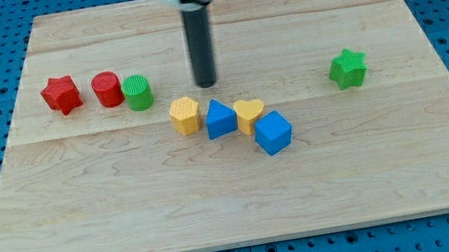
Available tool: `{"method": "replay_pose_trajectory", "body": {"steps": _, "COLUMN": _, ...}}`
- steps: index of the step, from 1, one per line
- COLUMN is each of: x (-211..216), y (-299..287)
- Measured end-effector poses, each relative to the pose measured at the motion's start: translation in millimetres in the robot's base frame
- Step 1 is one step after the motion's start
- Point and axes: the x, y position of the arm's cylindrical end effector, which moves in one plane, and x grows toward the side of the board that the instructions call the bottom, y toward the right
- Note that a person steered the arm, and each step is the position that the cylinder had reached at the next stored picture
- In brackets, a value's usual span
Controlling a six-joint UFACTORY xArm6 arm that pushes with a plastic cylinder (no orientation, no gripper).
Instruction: Push the red circle along with green circle a bit up and right
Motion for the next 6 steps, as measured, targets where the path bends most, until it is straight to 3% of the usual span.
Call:
{"method": "replay_pose_trajectory", "body": {"steps": 1, "x": 3, "y": -46}}
{"method": "replay_pose_trajectory", "body": {"steps": 2, "x": 42, "y": -47}}
{"method": "replay_pose_trajectory", "body": {"steps": 3, "x": 53, "y": -92}}
{"method": "replay_pose_trajectory", "body": {"steps": 4, "x": 34, "y": -144}}
{"method": "replay_pose_trajectory", "body": {"steps": 5, "x": -6, "y": -117}}
{"method": "replay_pose_trajectory", "body": {"steps": 6, "x": -10, "y": -83}}
